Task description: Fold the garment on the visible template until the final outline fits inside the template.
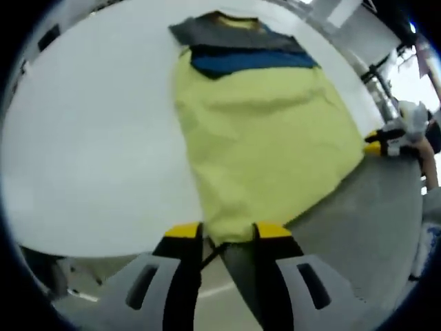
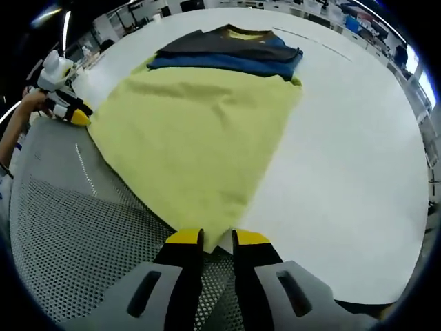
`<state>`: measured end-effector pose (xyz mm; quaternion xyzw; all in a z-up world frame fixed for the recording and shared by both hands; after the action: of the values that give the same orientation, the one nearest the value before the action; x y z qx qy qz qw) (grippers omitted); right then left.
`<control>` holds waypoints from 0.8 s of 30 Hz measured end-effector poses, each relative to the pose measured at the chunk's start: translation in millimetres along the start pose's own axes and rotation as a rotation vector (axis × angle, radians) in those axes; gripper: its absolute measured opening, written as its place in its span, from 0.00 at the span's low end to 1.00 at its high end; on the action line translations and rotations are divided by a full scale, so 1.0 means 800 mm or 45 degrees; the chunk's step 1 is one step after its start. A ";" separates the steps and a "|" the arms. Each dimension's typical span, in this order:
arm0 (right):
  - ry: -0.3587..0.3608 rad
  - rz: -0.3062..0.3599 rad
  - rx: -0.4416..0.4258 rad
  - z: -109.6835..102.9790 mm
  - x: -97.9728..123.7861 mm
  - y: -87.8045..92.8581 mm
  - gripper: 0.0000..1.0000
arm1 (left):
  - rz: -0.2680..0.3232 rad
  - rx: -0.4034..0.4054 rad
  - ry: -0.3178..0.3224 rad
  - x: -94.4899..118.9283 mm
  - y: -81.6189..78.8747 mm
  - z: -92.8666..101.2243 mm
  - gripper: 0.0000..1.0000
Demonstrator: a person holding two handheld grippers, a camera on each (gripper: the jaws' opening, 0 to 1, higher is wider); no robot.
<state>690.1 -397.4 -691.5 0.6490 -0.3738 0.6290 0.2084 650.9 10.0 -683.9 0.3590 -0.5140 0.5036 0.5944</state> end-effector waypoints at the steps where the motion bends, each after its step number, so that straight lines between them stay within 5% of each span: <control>1: -0.002 0.002 -0.001 0.000 0.000 0.000 0.16 | -0.003 0.005 -0.001 0.000 0.000 -0.001 0.21; 24: -0.021 -0.012 0.008 -0.004 -0.002 0.001 0.08 | -0.013 0.005 0.009 -0.005 0.004 -0.001 0.06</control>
<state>687.4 -395.1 -692.7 0.6566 -0.3706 0.6237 0.2061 648.1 10.3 -687.8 0.3609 -0.5090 0.5028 0.5982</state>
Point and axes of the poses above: the point that each gripper's makers call its tool centre point, and the gripper's own axes: x roughly backward along the fingers, z roughly to its right, y roughly out of its underside, the point moved 10 cm from there along x, roughly backward along the fingers, and after that the axes turned 12 degrees about -z, right-handed, at the moved point
